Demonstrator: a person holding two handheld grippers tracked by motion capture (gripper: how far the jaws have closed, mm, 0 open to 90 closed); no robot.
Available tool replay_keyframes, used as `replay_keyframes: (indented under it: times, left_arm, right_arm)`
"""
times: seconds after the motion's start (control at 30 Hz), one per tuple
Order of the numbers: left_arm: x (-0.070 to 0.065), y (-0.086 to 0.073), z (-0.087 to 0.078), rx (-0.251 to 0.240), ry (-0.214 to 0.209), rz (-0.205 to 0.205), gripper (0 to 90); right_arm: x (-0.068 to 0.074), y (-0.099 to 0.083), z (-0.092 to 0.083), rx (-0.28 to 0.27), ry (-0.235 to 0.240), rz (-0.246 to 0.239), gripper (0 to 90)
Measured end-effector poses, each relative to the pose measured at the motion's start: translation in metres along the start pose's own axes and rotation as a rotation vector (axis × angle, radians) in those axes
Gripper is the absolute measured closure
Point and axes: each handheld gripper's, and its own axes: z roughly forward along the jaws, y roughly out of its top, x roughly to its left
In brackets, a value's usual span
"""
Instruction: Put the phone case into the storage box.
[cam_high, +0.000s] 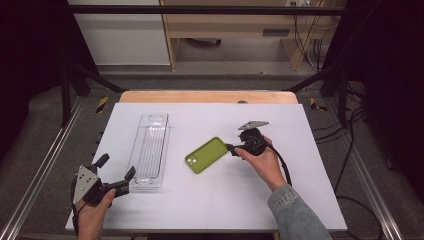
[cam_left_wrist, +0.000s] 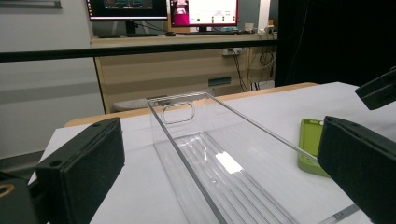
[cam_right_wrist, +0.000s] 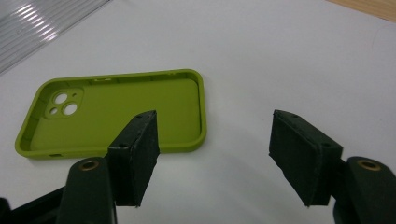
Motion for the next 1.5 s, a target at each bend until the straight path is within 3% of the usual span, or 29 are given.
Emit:
replay_keyframes:
  times: [1.07, 1.5]
  left_arm:
    - [0.000, 0.000, 0.000, -0.005, -0.003, 0.000, 0.2]
    - [0.000, 0.000, 0.000, -0.004, -0.002, -0.001, 0.3]
  right_arm:
    - [0.008, -0.002, 0.026, -0.003, 0.018, 0.037, 56.6]
    - [0.001, -0.001, 0.037, 0.016, 0.004, 0.062, 62.2]
